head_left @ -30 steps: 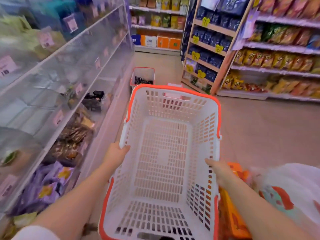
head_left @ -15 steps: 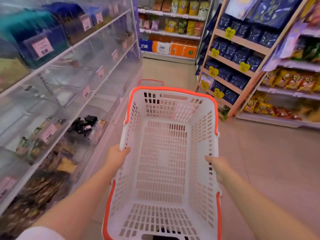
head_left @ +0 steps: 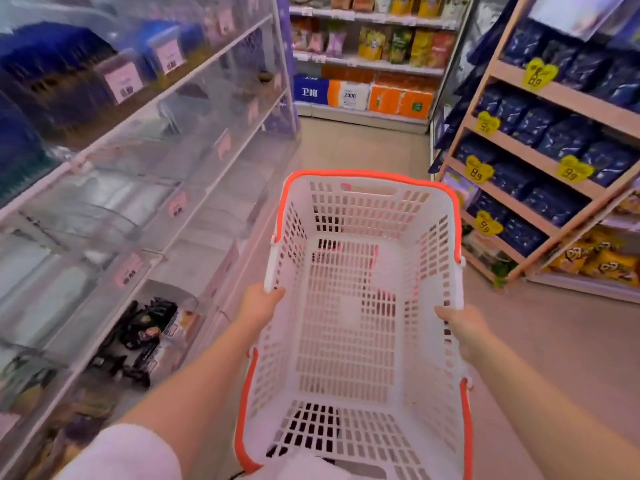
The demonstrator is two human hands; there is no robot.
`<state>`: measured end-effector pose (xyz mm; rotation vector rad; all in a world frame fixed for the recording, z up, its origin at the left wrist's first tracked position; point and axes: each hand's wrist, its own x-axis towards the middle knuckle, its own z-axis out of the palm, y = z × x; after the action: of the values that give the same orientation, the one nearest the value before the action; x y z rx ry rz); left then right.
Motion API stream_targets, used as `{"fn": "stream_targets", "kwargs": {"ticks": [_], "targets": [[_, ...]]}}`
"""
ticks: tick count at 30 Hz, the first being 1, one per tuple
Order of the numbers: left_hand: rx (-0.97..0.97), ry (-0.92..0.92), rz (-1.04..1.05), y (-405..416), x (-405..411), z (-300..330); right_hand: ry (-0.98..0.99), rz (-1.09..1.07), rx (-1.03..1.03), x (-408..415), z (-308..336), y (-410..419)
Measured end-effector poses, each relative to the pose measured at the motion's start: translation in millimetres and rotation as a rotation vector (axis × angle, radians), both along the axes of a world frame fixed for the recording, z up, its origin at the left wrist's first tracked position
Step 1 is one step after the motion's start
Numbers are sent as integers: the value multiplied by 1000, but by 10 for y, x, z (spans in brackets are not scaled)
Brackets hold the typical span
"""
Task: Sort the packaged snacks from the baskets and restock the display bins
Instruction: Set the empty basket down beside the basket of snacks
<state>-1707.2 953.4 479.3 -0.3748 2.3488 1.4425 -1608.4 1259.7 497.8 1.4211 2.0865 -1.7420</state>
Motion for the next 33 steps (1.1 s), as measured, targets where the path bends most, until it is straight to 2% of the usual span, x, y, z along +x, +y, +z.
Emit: {"fn": "stream_targets", "kwargs": {"ticks": [5, 10, 14, 18, 22, 26, 27, 29, 33], "targets": [[-26, 46, -63, 472, -1282, 201, 6, -47, -58, -1089, 104, 425], [-54, 57, -65, 816, -2147, 199, 10, -54, -86, -2013, 2, 766], [-72, 21, 14, 962, -2706, -3, -24, 53, -113, -2862, -208, 1026], [-146, -41, 173, 1027, -3131, -345, -150, 213, -117, -3743, -499, 1181], [-122, -98, 412, 1104, -3190, -837, -313, 467, -61, -4430, -902, 1196], [-191, -291, 531, 1316, -2895, -1420, -417, 705, 47, -4634, -1374, 965], [-211, -313, 514, 1407, -2807, -1536, -437, 771, 55, -4602, -1506, 874], [-112, -329, 447, 1631, -2641, -1721, -483, 876, 53, -4458, -1773, 677], [58, -429, 108, 2015, -2382, -2125, -605, 942, 37, -4152, -2422, 371]]}}
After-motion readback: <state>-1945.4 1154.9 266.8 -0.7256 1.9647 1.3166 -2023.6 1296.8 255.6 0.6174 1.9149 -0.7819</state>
